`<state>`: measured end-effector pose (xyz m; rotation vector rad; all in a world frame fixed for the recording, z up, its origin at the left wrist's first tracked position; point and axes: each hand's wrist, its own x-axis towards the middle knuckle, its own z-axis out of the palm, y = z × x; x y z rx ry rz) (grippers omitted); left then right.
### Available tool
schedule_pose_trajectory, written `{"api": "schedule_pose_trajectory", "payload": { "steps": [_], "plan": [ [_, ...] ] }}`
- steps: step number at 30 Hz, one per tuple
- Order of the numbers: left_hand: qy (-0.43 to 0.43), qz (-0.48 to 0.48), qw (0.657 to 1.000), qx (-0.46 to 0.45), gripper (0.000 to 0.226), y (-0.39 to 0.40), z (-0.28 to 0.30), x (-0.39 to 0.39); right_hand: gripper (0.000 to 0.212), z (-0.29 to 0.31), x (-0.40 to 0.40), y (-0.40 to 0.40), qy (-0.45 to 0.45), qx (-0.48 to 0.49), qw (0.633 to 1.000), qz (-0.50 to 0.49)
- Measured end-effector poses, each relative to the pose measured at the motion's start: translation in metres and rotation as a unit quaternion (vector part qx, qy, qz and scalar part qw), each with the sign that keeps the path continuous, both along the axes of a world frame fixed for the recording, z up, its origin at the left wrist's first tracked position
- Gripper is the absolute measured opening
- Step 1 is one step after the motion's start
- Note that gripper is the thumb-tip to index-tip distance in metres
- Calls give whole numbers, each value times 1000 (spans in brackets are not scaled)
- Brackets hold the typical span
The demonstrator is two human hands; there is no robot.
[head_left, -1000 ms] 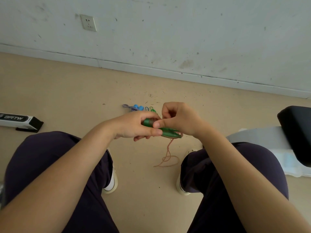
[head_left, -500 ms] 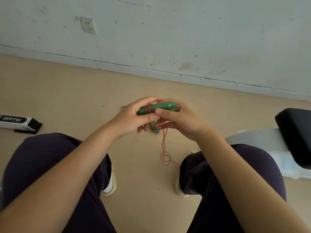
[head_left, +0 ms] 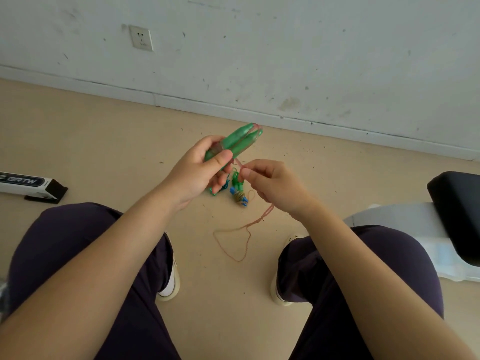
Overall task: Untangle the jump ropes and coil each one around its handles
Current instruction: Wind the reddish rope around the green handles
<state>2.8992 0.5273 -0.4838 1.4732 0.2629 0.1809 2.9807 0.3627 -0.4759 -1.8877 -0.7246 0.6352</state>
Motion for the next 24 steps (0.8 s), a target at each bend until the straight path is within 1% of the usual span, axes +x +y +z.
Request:
{"api": "schedule_pose_trajectory", "payload": {
  "steps": [3,5,6,8,10,13,16,19,22,24],
  "plan": [
    [21,68,997,39,16,-1,-4,4,22,3,-7,4,-79,-31,996,38],
    [38,121,990,64,13,4,-6,7,22,4,-10,5,-109,-33,992,49],
    [44,130,988,73,13,7,-6,8,21,4,-10,4,-121,-26,991,48],
    [61,93,990,87,10,12,-7,8,21,8,-7,1,-142,-2,989,29],
    [81,3,992,98,13,12,-7,5,22,12,0,-4,-165,14,986,11],
    [101,-118,979,132,11,7,-5,1,15,14,8,-11,-209,16,978,6],
    [121,-182,967,133,9,3,-1,-1,9,9,8,-12,-222,20,975,13],
    [111,-216,961,130,14,-2,0,-1,11,4,9,-11,-201,10,980,1],
    [94,-198,968,124,29,-3,-6,-1,13,-1,10,-9,-191,12,981,-25],
    [91,-192,968,134,33,-4,-10,-2,14,-3,8,-7,-189,-1,981,-36]
  ]
}}
